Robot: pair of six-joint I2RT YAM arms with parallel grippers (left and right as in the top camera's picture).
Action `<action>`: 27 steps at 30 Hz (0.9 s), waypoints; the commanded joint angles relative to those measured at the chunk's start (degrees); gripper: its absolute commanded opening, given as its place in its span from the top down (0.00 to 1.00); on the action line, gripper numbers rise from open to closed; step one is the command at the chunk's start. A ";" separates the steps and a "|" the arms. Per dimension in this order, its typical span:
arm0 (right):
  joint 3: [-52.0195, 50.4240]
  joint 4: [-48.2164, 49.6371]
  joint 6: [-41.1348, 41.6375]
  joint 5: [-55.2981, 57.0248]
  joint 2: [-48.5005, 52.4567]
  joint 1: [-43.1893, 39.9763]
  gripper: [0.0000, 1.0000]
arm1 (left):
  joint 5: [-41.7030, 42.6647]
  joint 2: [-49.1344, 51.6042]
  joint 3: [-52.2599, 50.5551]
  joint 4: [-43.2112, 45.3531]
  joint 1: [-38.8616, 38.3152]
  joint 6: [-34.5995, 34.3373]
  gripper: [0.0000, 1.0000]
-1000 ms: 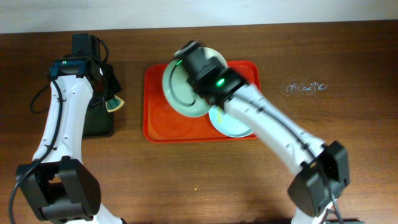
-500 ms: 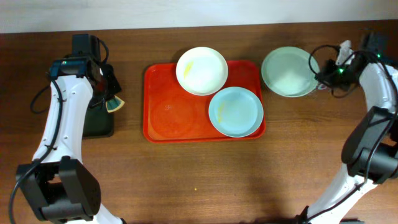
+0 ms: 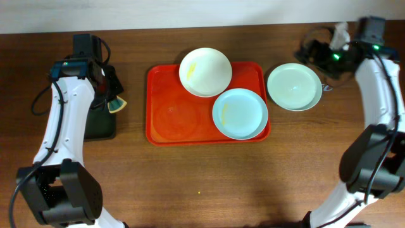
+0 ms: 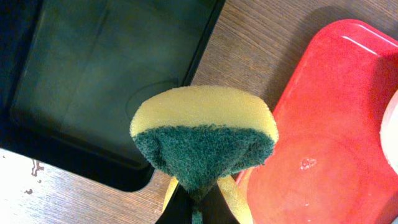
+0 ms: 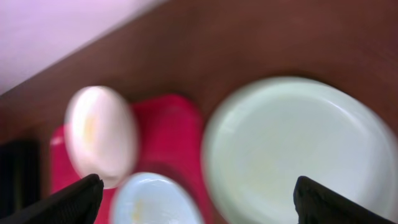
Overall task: Clean dirty plates on tray and stack at the side
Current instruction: 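Grip the rim of the cream plate with the right gripper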
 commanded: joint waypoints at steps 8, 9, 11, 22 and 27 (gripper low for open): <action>0.61 10.45 13.94 29.44 13.51 27.80 0.01 | 0.42 -1.09 -0.26 0.07 0.09 -0.46 1.00; 0.61 11.89 13.88 27.45 14.82 28.44 0.01 | 0.42 -1.09 -0.26 0.11 0.09 -0.48 1.00; 0.61 12.48 13.90 26.71 16.68 29.49 0.07 | 0.42 -1.09 -0.26 0.13 0.09 -0.48 1.00; 0.68 15.76 13.77 15.65 20.55 32.09 0.96 | 0.42 -1.09 -0.26 0.13 0.09 -0.48 1.00; 1.57 16.41 8.66 -0.09 20.46 34.84 0.96 | 0.44 -1.09 -0.28 0.11 0.09 -0.48 1.00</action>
